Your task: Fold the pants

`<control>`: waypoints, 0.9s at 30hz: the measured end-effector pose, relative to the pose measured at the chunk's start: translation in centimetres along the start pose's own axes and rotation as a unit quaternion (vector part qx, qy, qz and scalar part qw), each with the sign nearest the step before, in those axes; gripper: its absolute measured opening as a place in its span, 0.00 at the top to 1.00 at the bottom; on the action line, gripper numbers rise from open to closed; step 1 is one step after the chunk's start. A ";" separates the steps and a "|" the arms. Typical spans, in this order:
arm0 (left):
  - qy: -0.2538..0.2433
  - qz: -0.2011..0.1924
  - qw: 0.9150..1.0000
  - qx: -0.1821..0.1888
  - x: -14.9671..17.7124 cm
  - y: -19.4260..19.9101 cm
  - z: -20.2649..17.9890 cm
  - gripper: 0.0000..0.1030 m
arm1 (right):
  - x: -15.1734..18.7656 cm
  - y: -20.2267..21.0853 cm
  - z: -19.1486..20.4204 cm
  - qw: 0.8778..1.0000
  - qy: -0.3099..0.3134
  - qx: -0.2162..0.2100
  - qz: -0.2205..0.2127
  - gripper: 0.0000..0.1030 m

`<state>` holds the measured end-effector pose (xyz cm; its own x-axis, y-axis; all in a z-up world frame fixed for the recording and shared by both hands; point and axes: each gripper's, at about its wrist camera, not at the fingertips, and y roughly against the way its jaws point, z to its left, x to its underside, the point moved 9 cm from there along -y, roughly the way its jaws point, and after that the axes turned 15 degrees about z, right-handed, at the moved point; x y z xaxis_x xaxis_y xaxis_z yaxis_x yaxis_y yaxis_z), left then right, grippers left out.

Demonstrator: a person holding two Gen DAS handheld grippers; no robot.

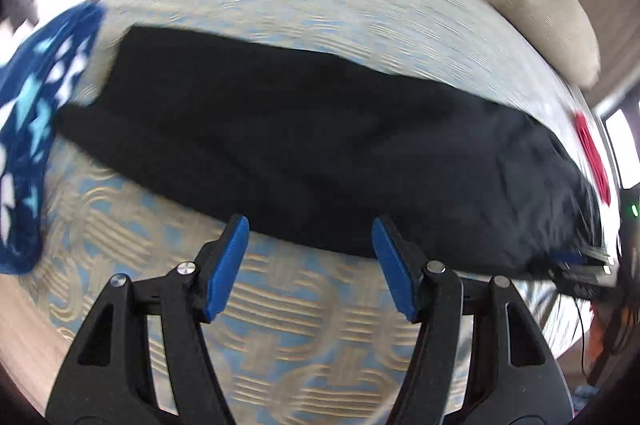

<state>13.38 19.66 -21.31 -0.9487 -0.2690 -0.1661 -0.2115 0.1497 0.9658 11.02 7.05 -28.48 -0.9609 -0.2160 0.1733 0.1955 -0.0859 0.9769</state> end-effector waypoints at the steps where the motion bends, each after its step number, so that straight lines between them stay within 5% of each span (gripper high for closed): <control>1: 0.016 -0.004 1.000 0.000 -0.4 0.1 1.1 0.37 | 0.1 0.4 0.6 1.000 0.002 -0.004 0.004 0.45; 4: 0.059 -0.022 0.998 0.012 -1.2 0.3 3.7 0.36 | -1.2 3.7 3.1 0.998 0.011 -0.053 -0.035 0.45; 7: 0.114 -0.018 0.993 0.017 -1.6 -0.4 6.5 0.35 | -3.5 6.3 5.3 0.995 0.032 -0.041 -0.080 0.45; 9: 0.153 -0.029 0.988 -0.011 -1.7 -0.4 8.4 0.35 | -5.6 6.9 7.0 0.994 0.039 -0.051 -0.092 0.45; 13: 0.177 -0.057 0.981 -0.051 -2.5 -0.3 10.6 0.29 | -9.3 6.1 10.4 0.984 0.036 -0.160 -0.075 0.45; 17: 0.209 -0.026 0.977 -0.029 -2.6 -1.6 12.5 0.29 | -15.9 2.6 9.3 0.996 -0.006 -0.049 -0.076 0.45; 22: 0.197 -0.015 0.980 0.014 -1.1 -0.9 12.3 0.28 | -20.0 3.2 8.9 0.993 -0.026 0.023 -0.114 0.45; 24: 0.207 -0.019 0.977 0.045 -0.6 -0.4 12.4 0.26 | -19.8 4.3 11.0 0.993 -0.029 -0.041 -0.107 0.45; 27: 0.232 -0.019 0.969 0.083 -0.2 -0.3 12.9 0.23 | -18.9 6.5 18.2 0.984 0.058 -0.129 -0.105 0.45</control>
<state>10.58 31.91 -24.10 -0.7394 -0.6709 -0.0558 -0.3149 0.2714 0.9095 26.85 28.32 -23.18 -0.9595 -0.2754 -0.0599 0.0521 -0.3820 0.9227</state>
